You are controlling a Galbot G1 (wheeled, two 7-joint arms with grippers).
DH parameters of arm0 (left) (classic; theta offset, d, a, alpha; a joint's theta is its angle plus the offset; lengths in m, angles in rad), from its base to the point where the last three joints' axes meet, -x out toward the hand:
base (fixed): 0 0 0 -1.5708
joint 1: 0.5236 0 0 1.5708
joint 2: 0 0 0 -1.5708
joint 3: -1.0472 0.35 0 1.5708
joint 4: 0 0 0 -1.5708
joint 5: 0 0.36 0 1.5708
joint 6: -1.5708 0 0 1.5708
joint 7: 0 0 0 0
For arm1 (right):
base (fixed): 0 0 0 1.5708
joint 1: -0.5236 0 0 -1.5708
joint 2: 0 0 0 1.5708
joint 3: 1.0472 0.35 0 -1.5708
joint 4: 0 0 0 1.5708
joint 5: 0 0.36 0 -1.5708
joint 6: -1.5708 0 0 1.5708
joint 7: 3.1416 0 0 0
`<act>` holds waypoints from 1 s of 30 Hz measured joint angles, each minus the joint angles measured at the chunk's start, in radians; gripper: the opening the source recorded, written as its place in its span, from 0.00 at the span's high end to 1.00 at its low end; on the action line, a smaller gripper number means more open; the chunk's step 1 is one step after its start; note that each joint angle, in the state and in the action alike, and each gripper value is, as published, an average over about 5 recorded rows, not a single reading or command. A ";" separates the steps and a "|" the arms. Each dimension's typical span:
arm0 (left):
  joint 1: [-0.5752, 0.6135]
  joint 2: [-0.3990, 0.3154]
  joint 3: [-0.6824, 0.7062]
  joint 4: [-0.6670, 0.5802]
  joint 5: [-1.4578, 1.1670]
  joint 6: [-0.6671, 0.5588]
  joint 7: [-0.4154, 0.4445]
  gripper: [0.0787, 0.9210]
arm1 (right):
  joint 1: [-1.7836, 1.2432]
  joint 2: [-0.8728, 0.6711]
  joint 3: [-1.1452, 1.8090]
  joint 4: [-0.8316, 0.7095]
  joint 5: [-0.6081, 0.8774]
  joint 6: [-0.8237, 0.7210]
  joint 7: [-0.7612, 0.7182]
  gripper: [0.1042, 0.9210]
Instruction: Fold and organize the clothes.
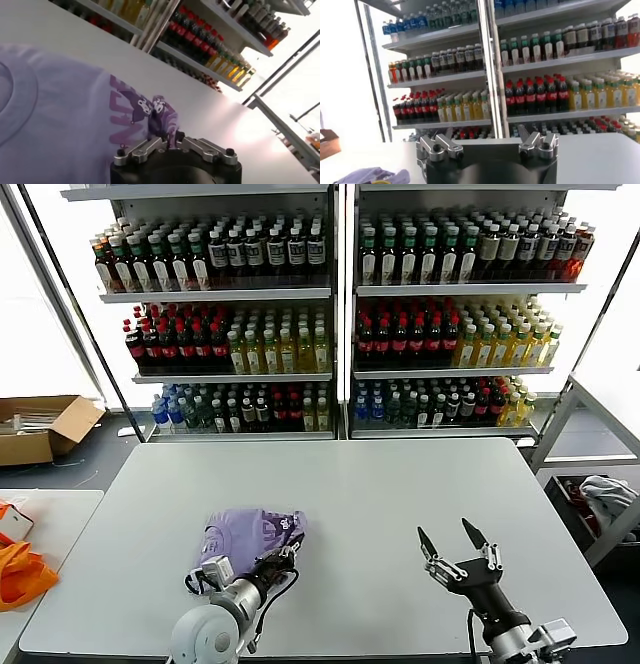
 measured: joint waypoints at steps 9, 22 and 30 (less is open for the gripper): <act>0.029 0.019 -0.063 -0.103 -0.082 -0.019 0.024 0.57 | 0.110 -0.024 -0.124 -0.014 0.069 -0.114 0.083 0.12; 0.131 0.092 -0.281 -0.238 -0.143 -0.045 0.073 0.15 | 0.365 0.025 -0.450 -0.165 0.124 -0.296 0.205 0.12; 0.187 0.096 -0.344 -0.274 -0.144 -0.053 0.088 0.12 | 0.474 0.067 -0.580 -0.295 0.118 -0.336 0.239 0.14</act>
